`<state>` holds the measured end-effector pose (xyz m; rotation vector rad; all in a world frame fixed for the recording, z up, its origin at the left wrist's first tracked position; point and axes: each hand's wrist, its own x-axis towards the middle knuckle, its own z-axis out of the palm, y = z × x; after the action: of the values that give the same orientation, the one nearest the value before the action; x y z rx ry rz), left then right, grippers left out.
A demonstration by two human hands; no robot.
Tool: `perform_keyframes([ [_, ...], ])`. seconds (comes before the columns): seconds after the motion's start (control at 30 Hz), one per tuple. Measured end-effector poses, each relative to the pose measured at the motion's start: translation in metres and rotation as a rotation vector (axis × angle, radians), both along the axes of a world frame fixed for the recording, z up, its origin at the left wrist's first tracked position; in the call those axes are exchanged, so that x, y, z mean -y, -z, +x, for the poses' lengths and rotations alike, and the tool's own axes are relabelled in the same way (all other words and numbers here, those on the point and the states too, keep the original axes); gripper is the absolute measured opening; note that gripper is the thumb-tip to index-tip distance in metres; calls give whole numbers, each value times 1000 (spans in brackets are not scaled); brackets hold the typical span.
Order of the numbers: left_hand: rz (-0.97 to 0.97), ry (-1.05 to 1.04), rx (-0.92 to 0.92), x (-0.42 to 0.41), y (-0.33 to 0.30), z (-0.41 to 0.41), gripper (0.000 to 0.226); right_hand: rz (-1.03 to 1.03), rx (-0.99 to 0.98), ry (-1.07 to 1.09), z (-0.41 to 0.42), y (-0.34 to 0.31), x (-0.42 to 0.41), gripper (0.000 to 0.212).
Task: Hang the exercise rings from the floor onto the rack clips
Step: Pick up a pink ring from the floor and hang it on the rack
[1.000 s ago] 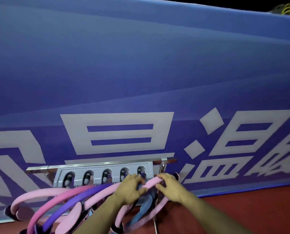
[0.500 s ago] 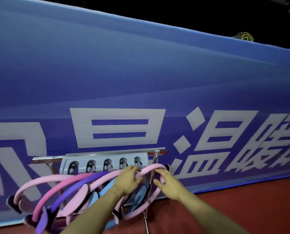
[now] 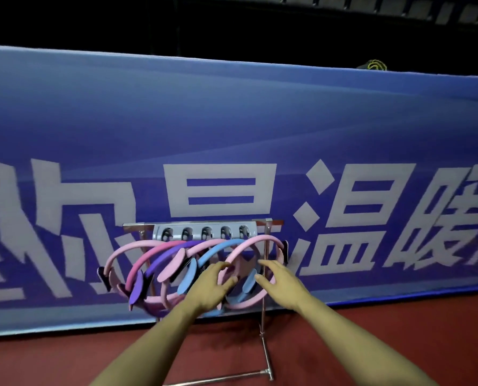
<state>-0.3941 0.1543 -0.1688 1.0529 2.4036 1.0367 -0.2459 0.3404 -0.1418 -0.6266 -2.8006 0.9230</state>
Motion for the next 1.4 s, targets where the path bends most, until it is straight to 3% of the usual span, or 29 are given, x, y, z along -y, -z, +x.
perform_keyframes([
  [0.1, 34, -34, 69, 41, -3, 39, 62, -18, 9, -24, 33, 1, 36, 57],
  [0.27, 100, -65, 128, 96, -21, 73, 98, 23, -23, -38, 68, -21, 82, 58],
  [0.47, 147, -65, 81, 159, -46, 109, 63, 33, -59, -29, 102, -41, 138, 59],
  [0.63, 142, -43, 98, 222, -39, 128, 90, 2, -68, 2, 128, -39, 199, 59],
  [0.77, 87, -34, 63, 275, -23, 149, 68, 14, -36, -25, 147, -27, 249, 59],
  [0.87, 71, -73, 81, 299, -17, 159, 68, 8, -37, -36, 152, -22, 271, 61],
  [1.07, 93, -88, 66, 298, -31, 163, 70, 11, -63, -93, 144, -34, 277, 59],
  [1.4, 87, -138, 28, 241, -60, 126, 63, 75, -73, -154, 96, -47, 212, 58],
])
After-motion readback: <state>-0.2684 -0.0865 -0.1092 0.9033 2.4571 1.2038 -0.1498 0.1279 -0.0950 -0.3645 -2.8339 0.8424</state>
